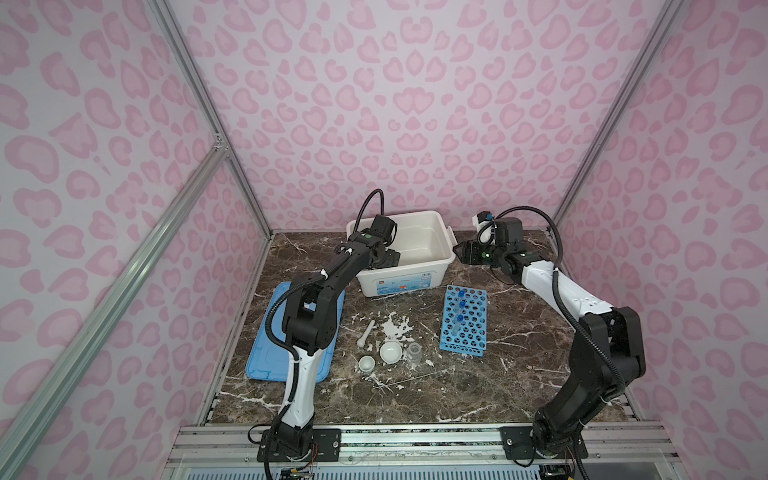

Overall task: Organize the chemistry lab equipment
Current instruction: 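Lower the black tweezers into the white plastic bin with the left gripper, then open the left gripper to release the black wire stand and raise it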

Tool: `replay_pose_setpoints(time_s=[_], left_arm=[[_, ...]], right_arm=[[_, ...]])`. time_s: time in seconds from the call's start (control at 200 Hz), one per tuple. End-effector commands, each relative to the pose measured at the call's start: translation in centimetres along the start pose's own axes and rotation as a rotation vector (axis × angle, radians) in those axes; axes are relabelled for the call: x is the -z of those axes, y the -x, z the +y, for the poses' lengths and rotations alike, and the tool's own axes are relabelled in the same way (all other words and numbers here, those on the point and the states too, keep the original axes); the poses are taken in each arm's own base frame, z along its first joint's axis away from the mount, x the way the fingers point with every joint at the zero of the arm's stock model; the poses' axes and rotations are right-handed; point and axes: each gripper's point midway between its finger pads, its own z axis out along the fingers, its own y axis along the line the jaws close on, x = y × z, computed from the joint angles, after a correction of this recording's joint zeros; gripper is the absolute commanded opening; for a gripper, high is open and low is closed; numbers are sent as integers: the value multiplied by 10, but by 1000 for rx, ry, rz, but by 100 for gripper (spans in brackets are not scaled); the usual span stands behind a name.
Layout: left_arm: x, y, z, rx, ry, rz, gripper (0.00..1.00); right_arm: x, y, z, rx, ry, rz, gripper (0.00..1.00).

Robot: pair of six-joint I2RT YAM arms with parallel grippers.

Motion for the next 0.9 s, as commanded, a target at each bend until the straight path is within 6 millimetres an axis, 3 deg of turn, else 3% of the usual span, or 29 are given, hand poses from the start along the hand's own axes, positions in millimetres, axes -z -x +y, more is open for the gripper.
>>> replay_pose_setpoints(time_s=[0.0, 0.42, 0.765, 0.9], left_arm=[[2, -24, -5, 0, -20, 87, 71], [8, -37, -10, 21, -23, 106, 73], [9, -34, -9, 29, -17, 96, 78], [12, -31, -9, 36, -17, 83, 84]], right_arm=[[1, -5, 0, -4, 0, 15, 68], [6, -6, 2, -2, 5, 11, 68], [-1, -13, 2, -11, 12, 35, 68], [-3, -14, 2, -15, 18, 40, 68]])
